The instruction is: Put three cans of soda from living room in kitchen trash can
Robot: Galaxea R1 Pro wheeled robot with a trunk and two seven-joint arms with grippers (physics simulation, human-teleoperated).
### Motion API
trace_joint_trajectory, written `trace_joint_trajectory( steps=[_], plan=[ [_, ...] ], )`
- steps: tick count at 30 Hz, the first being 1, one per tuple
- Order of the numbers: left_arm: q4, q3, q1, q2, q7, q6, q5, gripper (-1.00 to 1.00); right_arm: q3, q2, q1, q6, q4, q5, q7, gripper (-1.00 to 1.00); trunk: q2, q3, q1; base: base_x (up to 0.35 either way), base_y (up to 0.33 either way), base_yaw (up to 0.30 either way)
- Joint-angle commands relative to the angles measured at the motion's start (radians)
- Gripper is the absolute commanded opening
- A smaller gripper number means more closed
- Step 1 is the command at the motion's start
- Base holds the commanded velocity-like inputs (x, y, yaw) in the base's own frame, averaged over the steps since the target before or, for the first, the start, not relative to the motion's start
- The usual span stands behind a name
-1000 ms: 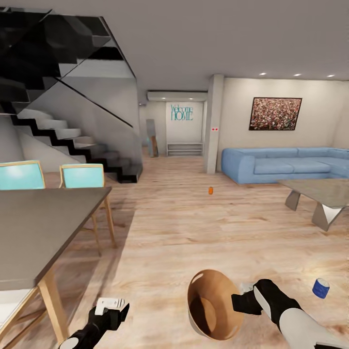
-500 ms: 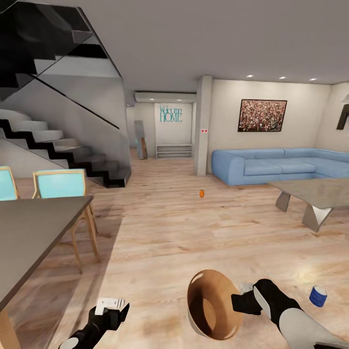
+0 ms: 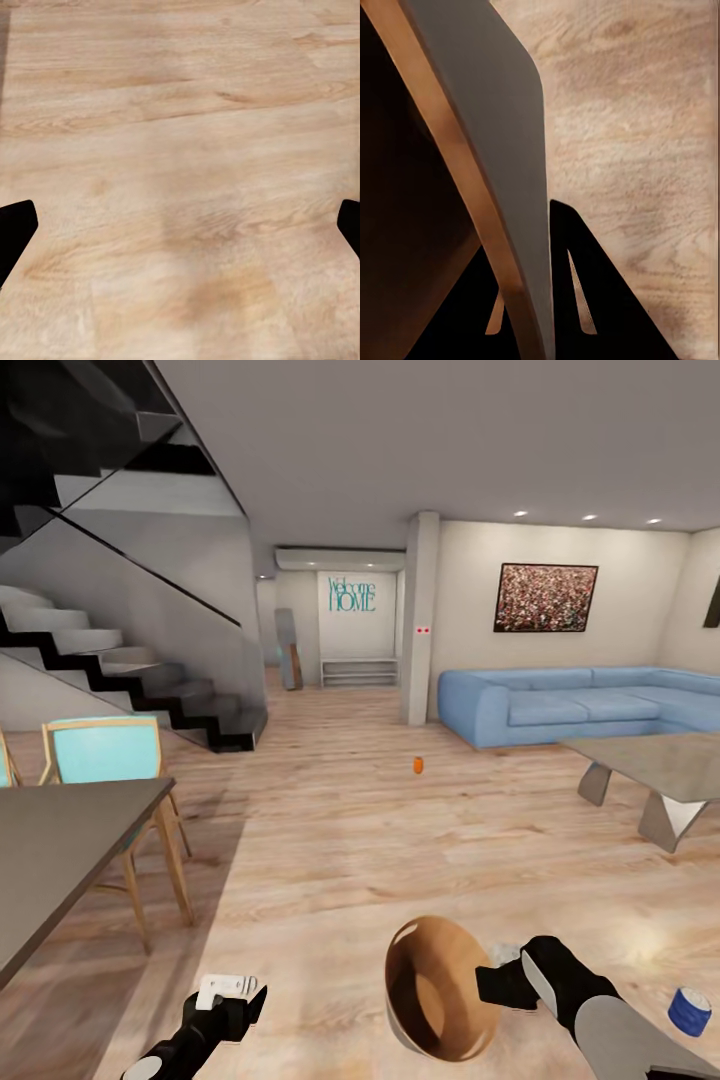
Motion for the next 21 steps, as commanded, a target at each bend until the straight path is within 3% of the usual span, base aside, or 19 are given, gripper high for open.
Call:
trace_joint_trajectory(
  steps=[1, 12, 21],
  plan=[
    [0.0, 0.0, 0.0, 0.0, 0.0, 0.0, 0.0, 1.0, -0.006, 0.0, -0.001, 0.004, -0.001, -0.024, 0.009, -1.0, 0.0, 0.0, 0.0, 0.322, 0.0, 0.0],
    [0.0, 0.0, 0.0, 0.0, 0.0, 0.0, 0.0, 1.0, -0.007, 0.003, -0.001, 0.003, -0.001, -0.024, 0.008, -1.0, 0.0, 0.0, 0.0, 0.322, 0.0, -0.01],
    [0.0, 0.0, 0.0, 0.0, 0.0, 0.0, 0.001, 1.0, -0.008, -0.002, -0.001, 0.002, -0.001, -0.024, 0.009, -1.0, 0.0, 0.006, 0.0, 0.323, 0.0, -0.172]
  ],
)
